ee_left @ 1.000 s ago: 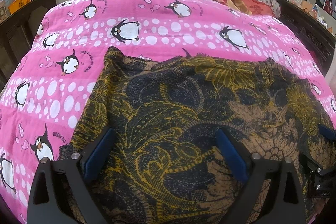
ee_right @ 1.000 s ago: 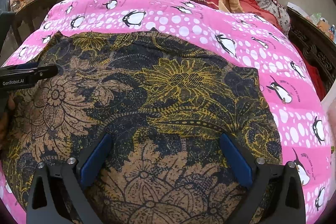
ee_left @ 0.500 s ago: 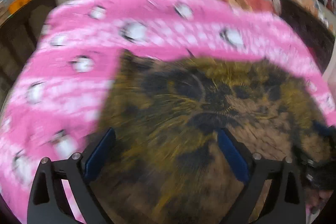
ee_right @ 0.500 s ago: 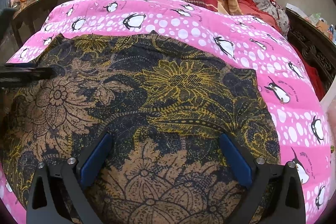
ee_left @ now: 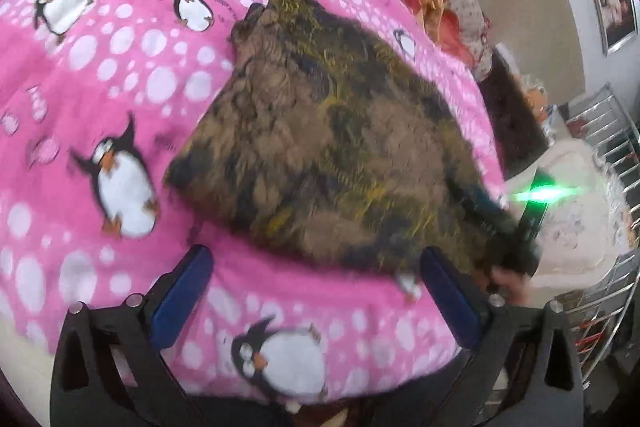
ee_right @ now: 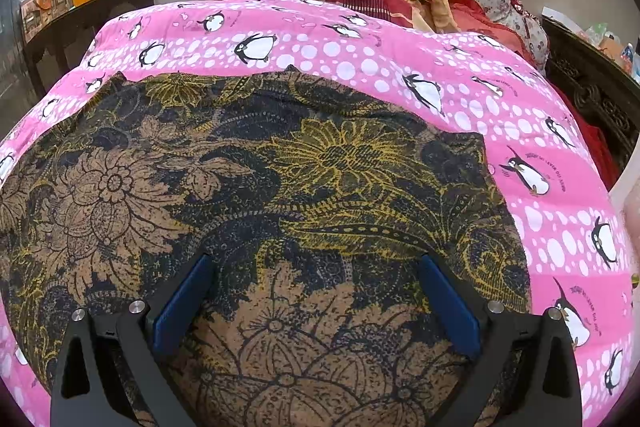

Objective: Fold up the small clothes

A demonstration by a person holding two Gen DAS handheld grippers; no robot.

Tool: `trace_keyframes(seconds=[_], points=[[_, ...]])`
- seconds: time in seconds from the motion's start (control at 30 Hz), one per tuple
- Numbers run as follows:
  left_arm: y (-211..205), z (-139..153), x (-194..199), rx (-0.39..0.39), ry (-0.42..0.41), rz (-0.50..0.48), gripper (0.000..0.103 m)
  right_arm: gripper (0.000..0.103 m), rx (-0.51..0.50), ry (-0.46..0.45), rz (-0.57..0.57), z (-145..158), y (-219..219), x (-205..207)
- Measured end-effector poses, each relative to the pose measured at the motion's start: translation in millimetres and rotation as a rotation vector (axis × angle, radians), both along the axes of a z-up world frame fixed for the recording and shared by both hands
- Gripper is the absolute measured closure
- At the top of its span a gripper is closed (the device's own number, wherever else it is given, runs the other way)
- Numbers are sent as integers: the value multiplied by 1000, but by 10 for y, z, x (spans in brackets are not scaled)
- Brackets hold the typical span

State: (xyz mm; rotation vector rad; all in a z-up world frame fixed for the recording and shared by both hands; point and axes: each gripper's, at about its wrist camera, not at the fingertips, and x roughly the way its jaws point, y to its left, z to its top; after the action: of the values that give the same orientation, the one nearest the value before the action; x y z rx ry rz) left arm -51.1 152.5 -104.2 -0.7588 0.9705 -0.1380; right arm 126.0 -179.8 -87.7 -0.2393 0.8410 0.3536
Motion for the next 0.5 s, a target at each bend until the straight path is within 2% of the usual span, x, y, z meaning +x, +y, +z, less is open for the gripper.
trace_keyframes(seconds=[0.07, 0.17, 0.23, 0.3, 0.37, 0.43, 0.47, 0.5], points=[[157, -17, 98, -106, -23, 53, 0, 0, -1, 0, 0, 2, 3, -2], [270, -26, 184, -178, -50, 117, 1, 0, -5, -1, -1, 1, 1, -3], [169, 21, 204, -224, -68, 64, 2, 0, -12, -1, -1, -4, 4, -2], [113, 95, 238, -169, -75, 30, 9, 0, -17, -1, -2, -8, 11, -1], [249, 95, 263, -122, -81, 97, 10, 0, -21, 1, -1, -13, 14, 2], [329, -3, 312, -161, -37, 138, 15, 0, -22, 1, -2, -17, 16, 0], [279, -4, 333, -175, -40, 109, 15, 0, -24, 1, -2, -18, 18, 0], [173, 53, 355, -113, -44, 63, 19, 0, -26, 1, -2, -21, 21, 0]])
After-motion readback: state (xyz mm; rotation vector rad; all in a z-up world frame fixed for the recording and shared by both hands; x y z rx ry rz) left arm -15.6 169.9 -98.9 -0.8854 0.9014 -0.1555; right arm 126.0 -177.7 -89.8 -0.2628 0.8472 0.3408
